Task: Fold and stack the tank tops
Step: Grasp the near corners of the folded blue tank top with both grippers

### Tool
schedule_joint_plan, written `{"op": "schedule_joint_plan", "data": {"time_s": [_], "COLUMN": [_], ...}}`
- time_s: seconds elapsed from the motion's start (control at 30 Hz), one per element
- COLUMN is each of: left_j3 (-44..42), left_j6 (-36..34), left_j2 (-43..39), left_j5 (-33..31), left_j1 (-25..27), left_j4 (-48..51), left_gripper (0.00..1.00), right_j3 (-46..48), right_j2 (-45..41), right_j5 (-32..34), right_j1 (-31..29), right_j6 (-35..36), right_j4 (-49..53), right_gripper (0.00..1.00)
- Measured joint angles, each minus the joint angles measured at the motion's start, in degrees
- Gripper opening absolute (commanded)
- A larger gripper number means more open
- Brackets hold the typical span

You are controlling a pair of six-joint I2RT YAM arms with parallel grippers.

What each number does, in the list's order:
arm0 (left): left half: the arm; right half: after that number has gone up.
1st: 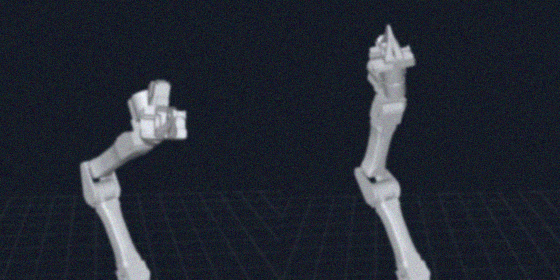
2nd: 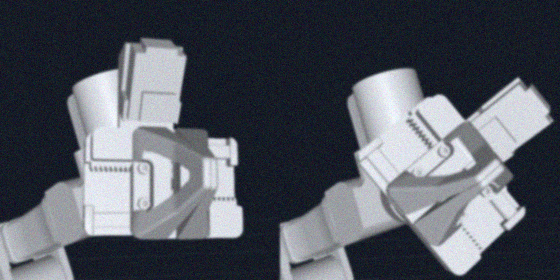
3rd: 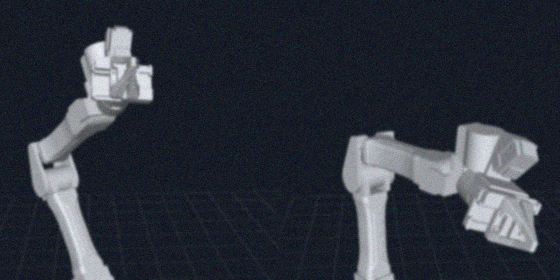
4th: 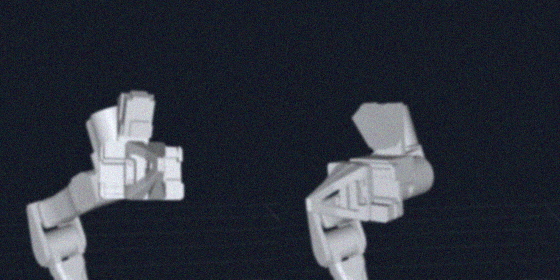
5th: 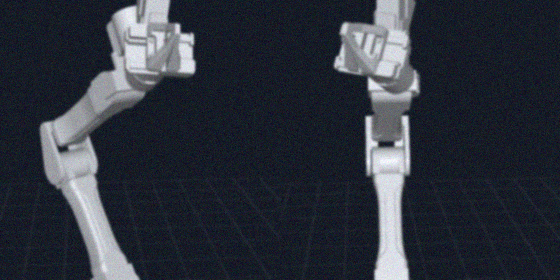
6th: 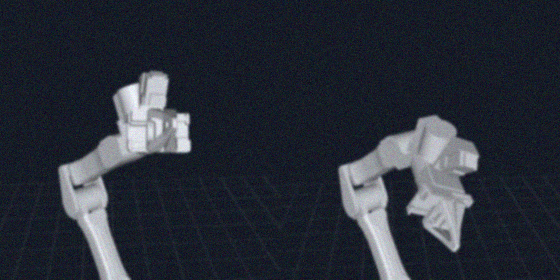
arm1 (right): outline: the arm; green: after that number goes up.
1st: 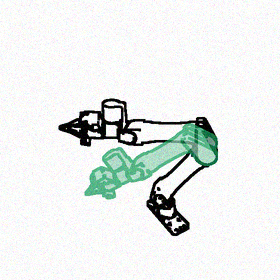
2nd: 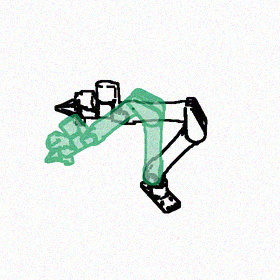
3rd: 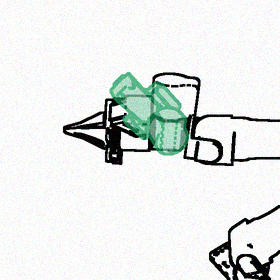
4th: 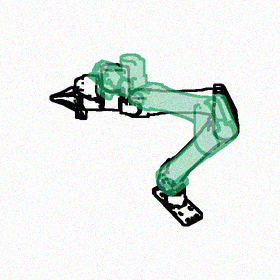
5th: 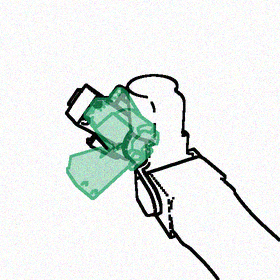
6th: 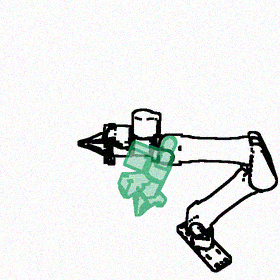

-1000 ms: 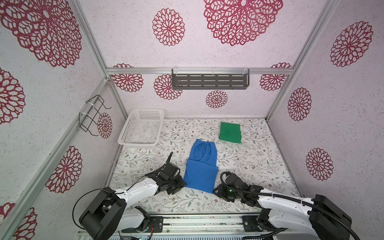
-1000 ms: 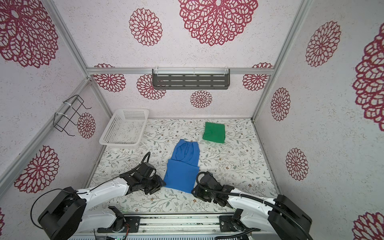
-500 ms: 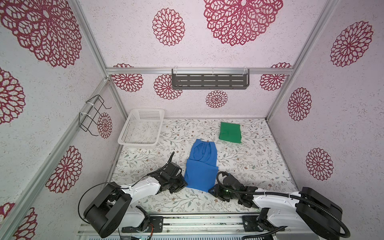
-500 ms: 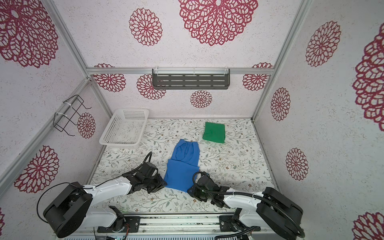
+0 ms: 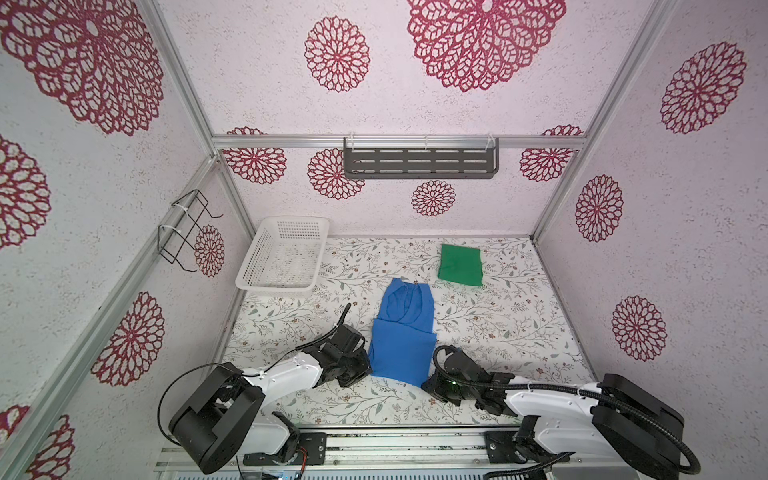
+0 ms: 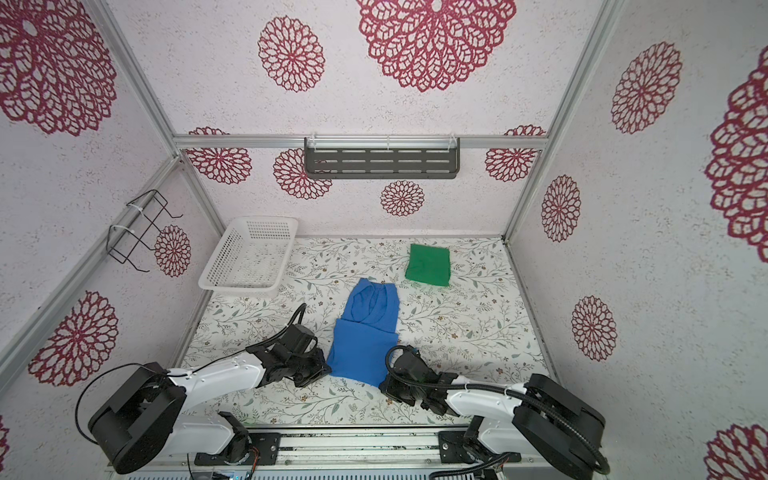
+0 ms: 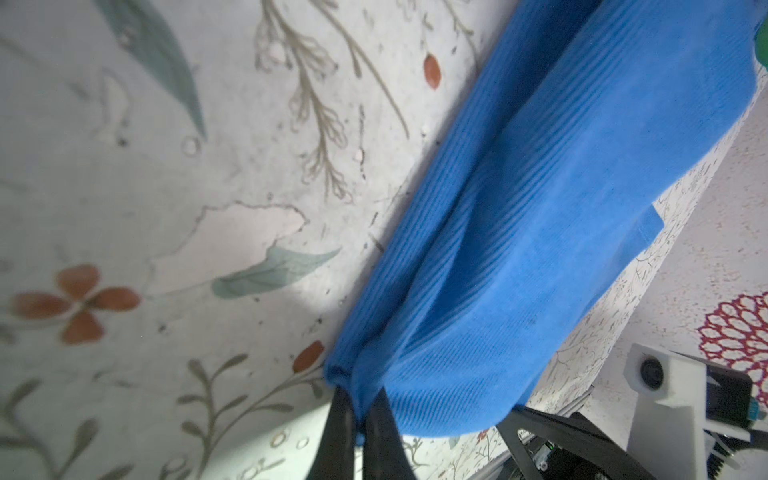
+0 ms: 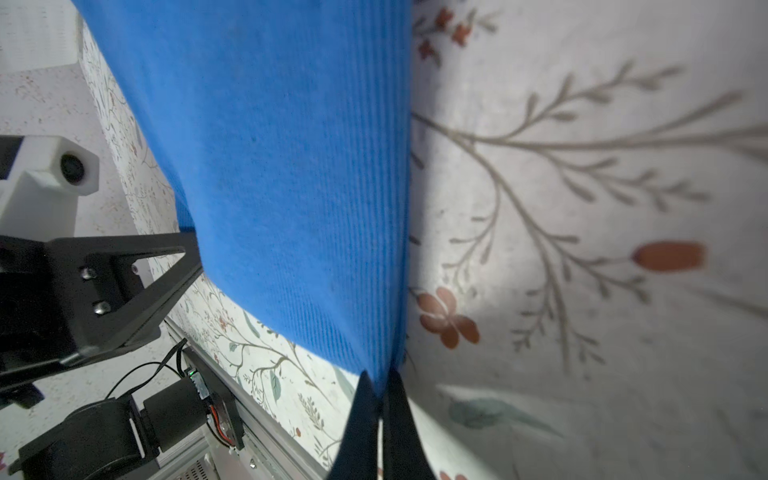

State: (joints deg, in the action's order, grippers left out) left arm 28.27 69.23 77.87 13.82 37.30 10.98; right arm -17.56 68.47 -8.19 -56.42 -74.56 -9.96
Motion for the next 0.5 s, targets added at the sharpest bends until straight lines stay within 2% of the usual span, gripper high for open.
{"op": "schedule_joint_plan", "data": {"time_s": [0.13, 0.3, 0.5], "left_j3": [0.0, -0.9, 0.5], "left_j6": [0.9, 4.9, 10.4], "left_j2": [-1.6, -7.6, -17.0], "left_j5": [-1.6, -4.1, -8.8], "left_j1": [1.8, 7.0, 14.2], "left_j4": [1.6, 4.2, 12.7], "left_gripper": [0.00, 0.00, 0.00], "right_j3": [-1.4, -1.8, -7.4], "right_j2": [-3.0, -6.3, -11.7], "right_j5": [0.3, -0.4, -3.0], "right_j1": [0.0, -0.1, -0.8], "right_j6": [0.5, 1.6, 4.9], "right_j4": [4.2, 10.1, 25.0], "right_gripper": [0.00, 0.00, 0.00]}}
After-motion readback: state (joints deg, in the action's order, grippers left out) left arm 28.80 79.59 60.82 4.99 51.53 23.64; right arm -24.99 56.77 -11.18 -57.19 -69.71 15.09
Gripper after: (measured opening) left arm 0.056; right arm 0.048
